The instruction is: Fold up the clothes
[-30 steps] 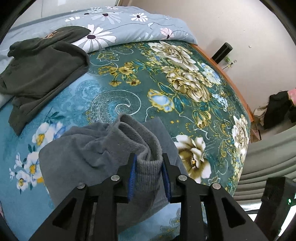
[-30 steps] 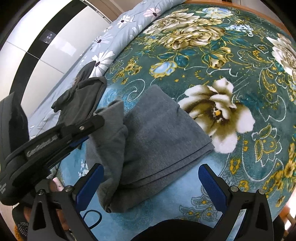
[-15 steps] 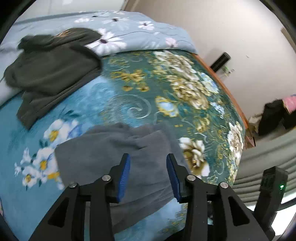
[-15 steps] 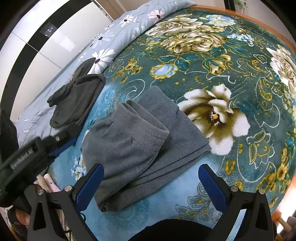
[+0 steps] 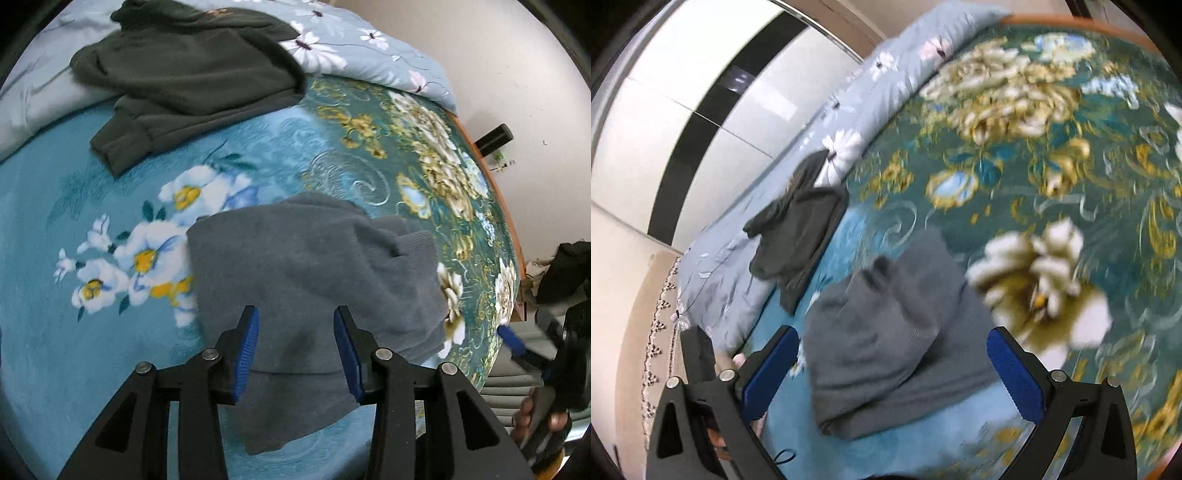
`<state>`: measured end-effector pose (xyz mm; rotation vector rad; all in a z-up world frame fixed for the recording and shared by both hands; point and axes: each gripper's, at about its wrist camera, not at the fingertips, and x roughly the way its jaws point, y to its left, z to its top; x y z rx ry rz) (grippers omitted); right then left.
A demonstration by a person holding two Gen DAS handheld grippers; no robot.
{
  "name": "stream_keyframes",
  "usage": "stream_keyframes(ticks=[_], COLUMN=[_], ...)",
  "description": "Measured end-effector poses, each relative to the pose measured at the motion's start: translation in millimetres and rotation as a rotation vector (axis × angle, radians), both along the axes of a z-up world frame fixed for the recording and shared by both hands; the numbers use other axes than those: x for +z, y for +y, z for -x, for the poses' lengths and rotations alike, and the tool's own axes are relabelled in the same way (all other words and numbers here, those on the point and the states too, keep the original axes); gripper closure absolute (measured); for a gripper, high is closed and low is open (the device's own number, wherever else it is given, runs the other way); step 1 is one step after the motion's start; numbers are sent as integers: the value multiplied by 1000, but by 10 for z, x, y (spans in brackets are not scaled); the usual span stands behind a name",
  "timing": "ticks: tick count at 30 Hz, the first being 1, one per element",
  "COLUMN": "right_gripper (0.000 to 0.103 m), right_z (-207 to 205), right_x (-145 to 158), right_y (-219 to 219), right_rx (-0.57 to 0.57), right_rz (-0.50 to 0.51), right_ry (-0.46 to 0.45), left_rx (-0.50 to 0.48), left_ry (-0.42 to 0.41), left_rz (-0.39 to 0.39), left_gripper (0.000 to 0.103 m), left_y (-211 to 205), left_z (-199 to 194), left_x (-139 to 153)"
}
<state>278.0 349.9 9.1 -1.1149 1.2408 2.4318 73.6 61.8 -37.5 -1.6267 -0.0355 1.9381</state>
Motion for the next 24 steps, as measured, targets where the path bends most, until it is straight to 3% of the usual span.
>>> stream_keyframes(ticks=[4, 7, 10, 13, 15, 17, 24], right_gripper=[0, 0, 1, 12, 29, 34, 36], right_z=[170, 326, 454, 545, 585, 617, 683], right_x=[-211, -296, -405, -643, -782, -890, -1146], right_y=[56, 15, -9, 64, 106, 133, 247], right_rx=[111, 188, 232, 247, 263, 278, 304], right_rz=[150, 160, 139, 193, 214, 212, 303], right_ry=[114, 167, 137, 110, 98, 76, 94], left_rx=[-5, -14, -17, -10, -3, 5, 36], left_ry=[-13, -9, 6, 9, 8, 4, -18], left_rz=[17, 24, 38, 54, 67, 81, 119], left_gripper=[60, 60, 60, 60, 60, 60, 60], left_y=[36, 71, 87, 76, 60, 40, -13], left_z=[-13, -7, 15, 49, 63, 69, 79], left_x=[-56, -52, -28, -34, -50, -77, -173])
